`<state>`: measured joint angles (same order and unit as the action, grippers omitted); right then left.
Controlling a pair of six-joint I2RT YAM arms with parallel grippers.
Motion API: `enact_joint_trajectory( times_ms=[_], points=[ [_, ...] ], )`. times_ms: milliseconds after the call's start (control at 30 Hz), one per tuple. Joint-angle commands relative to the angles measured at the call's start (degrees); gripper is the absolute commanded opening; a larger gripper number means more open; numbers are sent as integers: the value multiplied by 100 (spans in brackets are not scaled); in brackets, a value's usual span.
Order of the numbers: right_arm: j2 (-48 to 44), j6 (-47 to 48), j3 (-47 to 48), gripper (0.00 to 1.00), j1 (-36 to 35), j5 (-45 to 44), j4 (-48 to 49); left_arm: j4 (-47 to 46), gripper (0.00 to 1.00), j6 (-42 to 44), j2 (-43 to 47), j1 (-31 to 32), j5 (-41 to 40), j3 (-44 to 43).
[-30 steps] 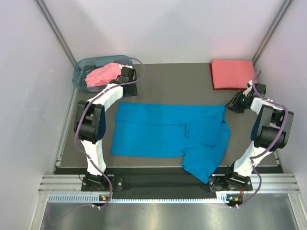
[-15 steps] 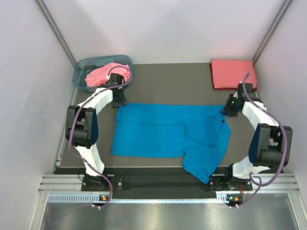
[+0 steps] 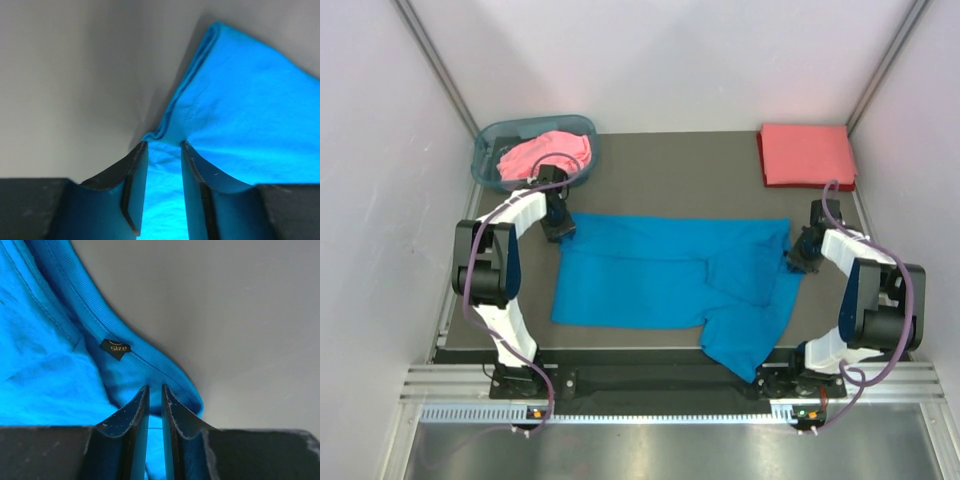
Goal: Fold and stack the t-shirts
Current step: Fold the tshirt
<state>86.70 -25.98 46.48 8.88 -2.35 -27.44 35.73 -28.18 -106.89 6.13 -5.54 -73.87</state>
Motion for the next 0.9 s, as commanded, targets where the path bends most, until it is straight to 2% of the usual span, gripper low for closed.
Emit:
enact_joint_trajectory(
  times_ms=[0, 133, 333, 467, 567, 600, 667, 700, 867],
  points=[
    [5, 110, -16, 17, 43, -337, 318, 329, 37, -249, -7, -33, -166, 21],
    [-21, 181, 72, 16, 43, -371, 283, 356, 33, -197, 203, -33, -316, 171],
    [-187, 137, 344, 17, 8, -450, -68, 672, 37, -144, 361, -42, -421, -57],
    [-425, 137, 922, 20, -307, -591, -752, 831, 40, -30, 852, -33, -405, -225],
    [-635, 102, 1126, 22, -843, -784, -1306, 813, 41, 76, 1230, -33, -194, -225],
    [-732, 32, 1127, 23, -1393, -880, -1429, 752, 41, 111, 1336, -24, 138, -103],
    [-1075, -12, 1057, 24, -1853, -1030, -1728, 594, 42, 147, 1697, -16, 709, 143],
    [-1198, -143, 995, 25, -2308, -1057, -1825, 393, 42, 120, 1828, -15, 1269, 458],
    [-1980, -898, 399, 26, -3953, -1408, -2545, -100, 43, -108, 2550, -24, 2486, 1303]
  ],
)
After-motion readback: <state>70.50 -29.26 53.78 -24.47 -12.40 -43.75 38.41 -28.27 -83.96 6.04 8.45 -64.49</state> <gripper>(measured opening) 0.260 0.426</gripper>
